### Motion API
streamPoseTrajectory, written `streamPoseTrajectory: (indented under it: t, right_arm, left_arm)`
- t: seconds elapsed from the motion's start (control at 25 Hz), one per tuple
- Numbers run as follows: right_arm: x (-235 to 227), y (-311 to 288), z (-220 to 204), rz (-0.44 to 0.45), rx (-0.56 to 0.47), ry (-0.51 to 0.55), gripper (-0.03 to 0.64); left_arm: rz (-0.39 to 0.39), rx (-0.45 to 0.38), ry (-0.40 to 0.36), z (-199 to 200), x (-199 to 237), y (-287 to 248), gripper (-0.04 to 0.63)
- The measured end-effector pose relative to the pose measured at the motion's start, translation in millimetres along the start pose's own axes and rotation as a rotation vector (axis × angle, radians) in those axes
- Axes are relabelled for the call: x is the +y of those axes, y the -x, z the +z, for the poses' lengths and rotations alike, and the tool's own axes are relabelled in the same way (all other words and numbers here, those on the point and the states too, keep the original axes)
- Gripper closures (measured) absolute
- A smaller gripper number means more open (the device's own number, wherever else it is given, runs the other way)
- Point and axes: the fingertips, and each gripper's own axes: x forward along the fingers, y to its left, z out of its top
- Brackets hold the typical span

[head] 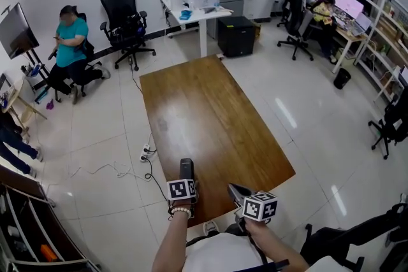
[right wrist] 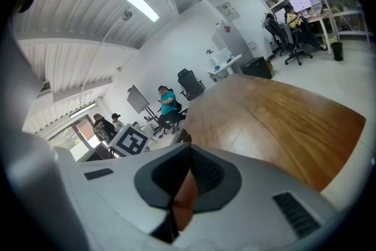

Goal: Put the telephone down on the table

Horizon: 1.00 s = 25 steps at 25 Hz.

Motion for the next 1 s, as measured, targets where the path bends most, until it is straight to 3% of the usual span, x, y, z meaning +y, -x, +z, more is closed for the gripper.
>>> streamPoseTrajectory:
  t: [0.52,1.0]
  right_arm:
    - [-18.8,-9.3,1.4,-0.021,0.001,-0.077,0.615]
    - [-22.1,-16.9,-1.1,-0.019,0.026,-0.098,0.615]
  left_arm:
    - [0.058,0.141,-0.067,-6.7,-3.1,-39.0,0.316]
    - [0.072,0.184,-0.072,-11.7,-6.1,-49.9,0.316]
